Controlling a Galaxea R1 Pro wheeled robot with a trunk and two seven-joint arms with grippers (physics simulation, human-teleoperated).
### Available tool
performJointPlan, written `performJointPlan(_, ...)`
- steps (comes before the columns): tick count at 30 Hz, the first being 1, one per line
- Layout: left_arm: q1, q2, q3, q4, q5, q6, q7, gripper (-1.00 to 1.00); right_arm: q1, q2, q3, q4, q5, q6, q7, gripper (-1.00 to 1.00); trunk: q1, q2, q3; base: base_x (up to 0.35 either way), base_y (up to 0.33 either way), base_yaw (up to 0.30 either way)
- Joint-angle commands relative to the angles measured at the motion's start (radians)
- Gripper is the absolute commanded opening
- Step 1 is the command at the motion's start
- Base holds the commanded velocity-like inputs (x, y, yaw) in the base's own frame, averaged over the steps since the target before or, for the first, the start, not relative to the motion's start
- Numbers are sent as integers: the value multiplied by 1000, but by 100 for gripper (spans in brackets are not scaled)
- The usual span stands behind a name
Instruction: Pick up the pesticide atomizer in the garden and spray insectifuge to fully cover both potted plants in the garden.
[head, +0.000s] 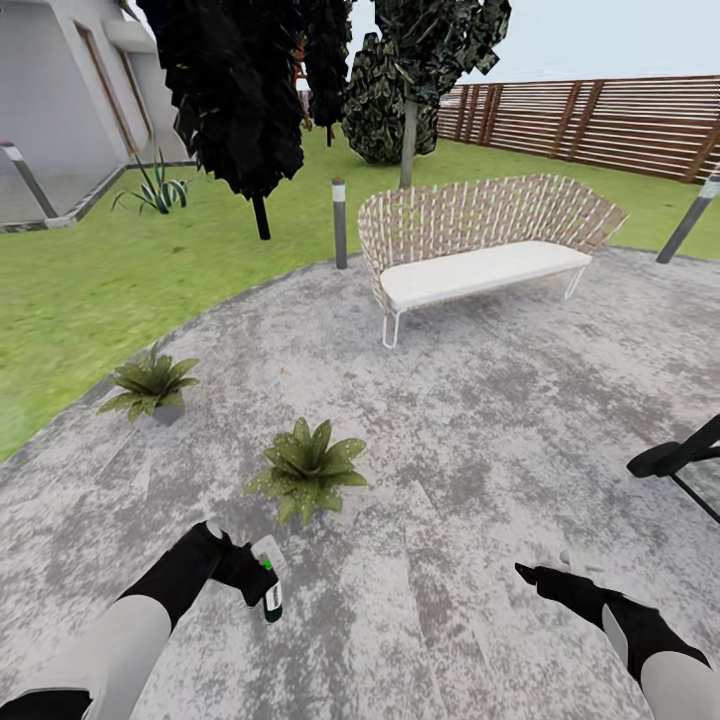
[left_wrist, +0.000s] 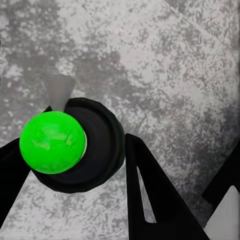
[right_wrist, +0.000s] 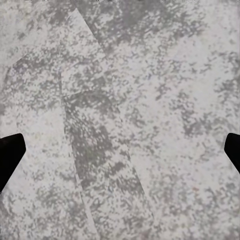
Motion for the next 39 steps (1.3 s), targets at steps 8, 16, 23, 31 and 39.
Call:
performJointPlan(8,0,1,0,-2,10,7,-7,-100,-1,1,-9,-2,5,7,9,100,0,0,12,0,0,0)
performJointPlan(16,0,1,0,-2,10,9,-9,-100,-1,1,-9,-3,5,7,11,100,0,0,24,0,0,0)
performJointPlan(23,0,1,0,0,11,9,-9,-100,-1,1,-9,-3,5,7,11,100,15,-28,23,0,0,0)
performJointPlan(31,0,1,0,1,10,9,-9,-100,-1,1,-10,-3,5,7,11,100,42,-77,13,0,0,0)
performJointPlan(39,0,0,0,1,11,9,-9,-100,0,1,-10,-3,4,7,11,100,50,-91,19,0,0,0)
